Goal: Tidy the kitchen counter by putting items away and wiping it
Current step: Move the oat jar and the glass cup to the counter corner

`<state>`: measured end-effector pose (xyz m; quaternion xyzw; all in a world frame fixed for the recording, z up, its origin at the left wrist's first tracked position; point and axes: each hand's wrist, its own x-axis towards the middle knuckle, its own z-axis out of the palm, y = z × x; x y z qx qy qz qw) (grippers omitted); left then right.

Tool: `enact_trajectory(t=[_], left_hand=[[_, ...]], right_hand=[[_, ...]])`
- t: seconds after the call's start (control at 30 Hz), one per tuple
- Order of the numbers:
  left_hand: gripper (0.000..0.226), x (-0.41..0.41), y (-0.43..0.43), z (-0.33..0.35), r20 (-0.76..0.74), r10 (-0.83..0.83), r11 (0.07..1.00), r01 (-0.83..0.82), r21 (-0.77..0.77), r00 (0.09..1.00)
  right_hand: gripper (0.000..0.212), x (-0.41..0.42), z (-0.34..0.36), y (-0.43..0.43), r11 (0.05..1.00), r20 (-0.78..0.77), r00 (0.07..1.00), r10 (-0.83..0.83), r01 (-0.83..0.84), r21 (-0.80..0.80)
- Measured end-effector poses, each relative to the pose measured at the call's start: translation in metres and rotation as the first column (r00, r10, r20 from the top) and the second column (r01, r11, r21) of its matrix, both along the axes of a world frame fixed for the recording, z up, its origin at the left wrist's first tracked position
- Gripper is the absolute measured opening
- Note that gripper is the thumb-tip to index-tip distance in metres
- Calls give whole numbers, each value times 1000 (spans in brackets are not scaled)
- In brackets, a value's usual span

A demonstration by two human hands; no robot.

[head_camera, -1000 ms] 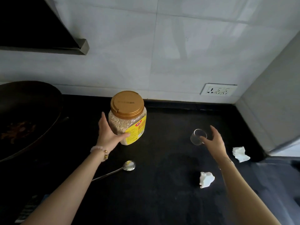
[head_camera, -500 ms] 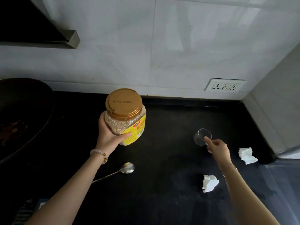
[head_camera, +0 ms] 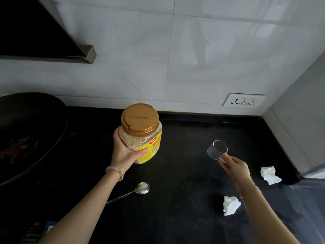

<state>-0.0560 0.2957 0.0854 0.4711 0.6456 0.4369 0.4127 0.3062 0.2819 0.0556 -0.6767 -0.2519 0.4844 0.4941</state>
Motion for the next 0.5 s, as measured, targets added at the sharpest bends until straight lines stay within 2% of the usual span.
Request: enact_trajectory(t=[0.13,0.3,0.5], left_hand=[[124,-2,2,7,13,28,1000,-28,-1,1000],[119,-10,-12,20,61,40,999,-39,-6,997],[140,-29,-75,44,132,67,997,-70,15,989]], right_hand=[[20,-15,20,7,997,-56,998,26,-22,68],[18,-36,45,0,990,-22,997,71,-67,121],[20,-73,65,-37,980,-15,993,115,-111,163]])
